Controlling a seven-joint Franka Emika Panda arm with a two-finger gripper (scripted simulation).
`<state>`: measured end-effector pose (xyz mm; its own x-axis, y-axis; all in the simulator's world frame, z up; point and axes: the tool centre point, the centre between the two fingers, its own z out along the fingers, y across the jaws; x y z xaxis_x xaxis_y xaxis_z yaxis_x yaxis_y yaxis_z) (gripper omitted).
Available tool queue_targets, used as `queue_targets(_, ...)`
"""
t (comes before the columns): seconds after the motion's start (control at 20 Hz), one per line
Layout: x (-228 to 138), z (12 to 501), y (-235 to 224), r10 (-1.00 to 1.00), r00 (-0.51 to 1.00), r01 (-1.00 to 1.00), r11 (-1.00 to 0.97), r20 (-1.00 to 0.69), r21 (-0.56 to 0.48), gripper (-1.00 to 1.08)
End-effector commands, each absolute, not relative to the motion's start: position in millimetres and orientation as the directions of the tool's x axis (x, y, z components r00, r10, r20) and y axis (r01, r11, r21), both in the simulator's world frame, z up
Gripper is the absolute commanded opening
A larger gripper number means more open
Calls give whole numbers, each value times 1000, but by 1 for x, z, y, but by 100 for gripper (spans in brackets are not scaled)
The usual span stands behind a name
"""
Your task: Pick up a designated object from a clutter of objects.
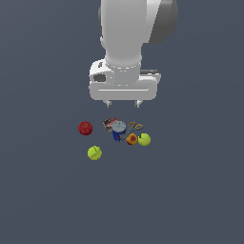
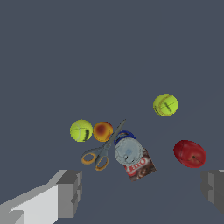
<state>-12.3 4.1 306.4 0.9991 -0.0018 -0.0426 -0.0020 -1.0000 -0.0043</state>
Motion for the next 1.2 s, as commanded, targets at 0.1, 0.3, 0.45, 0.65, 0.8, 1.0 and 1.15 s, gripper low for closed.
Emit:
queue_targets(0.1,-12,307,2,-6,999,-6,-1000,-42,-3,100)
queue_targets(0.3,-14,309,-15,-38,999,-37,-999,-37,8,100)
queue_targets(0.45,-15,310,-25,-57,998,-56,-998,-33,15,100)
queue_targets(0.65,-15,310,-24,-55,998,-55,-998,-33,15,100)
queue_targets(0.8,-15,307,-25,-54,998,-54,-998,-33,15,100)
queue_targets(1.0,-16,296,-24,-47,998,-47,-999,-31,13,100)
queue_targets(1.15,-17,283,-24,-39,999,-38,-999,-29,12,100)
